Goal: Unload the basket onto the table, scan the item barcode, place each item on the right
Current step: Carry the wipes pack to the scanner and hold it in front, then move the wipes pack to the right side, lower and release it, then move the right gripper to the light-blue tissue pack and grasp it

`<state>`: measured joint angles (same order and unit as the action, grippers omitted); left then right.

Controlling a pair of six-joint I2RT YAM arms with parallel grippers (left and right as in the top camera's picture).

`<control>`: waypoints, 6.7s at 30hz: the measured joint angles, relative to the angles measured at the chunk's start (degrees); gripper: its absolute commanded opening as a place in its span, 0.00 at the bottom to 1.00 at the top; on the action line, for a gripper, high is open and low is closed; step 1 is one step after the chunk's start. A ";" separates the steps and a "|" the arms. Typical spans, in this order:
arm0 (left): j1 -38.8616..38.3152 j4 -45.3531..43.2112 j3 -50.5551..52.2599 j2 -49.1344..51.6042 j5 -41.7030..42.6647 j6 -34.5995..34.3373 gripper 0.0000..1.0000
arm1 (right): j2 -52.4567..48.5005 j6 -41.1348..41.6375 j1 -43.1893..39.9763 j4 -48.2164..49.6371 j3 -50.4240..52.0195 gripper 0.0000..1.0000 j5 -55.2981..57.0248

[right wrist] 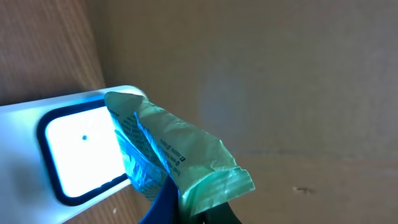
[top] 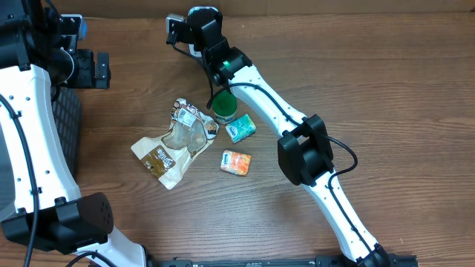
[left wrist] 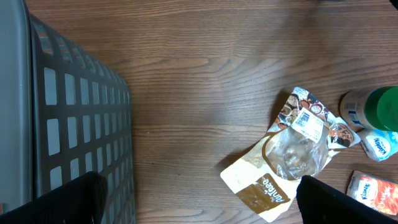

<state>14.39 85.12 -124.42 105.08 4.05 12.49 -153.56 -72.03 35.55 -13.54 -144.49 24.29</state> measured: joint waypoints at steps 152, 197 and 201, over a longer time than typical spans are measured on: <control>0.00 0.00 0.04 0.07 -0.02 0.02 0.99 | 32.92 94.66 -11.87 -11.63 64.35 0.50 -39.06; 0.00 0.02 0.04 0.07 0.00 0.02 1.00 | 33.11 85.72 -13.70 -40.26 56.52 0.33 -51.65; 0.00 0.00 0.04 0.07 -0.02 0.02 0.99 | 33.11 85.77 -13.70 -38.80 59.21 0.32 -52.33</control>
<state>14.39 85.12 -124.38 105.14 4.03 12.51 -120.44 13.74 21.85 -52.34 -85.27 -28.03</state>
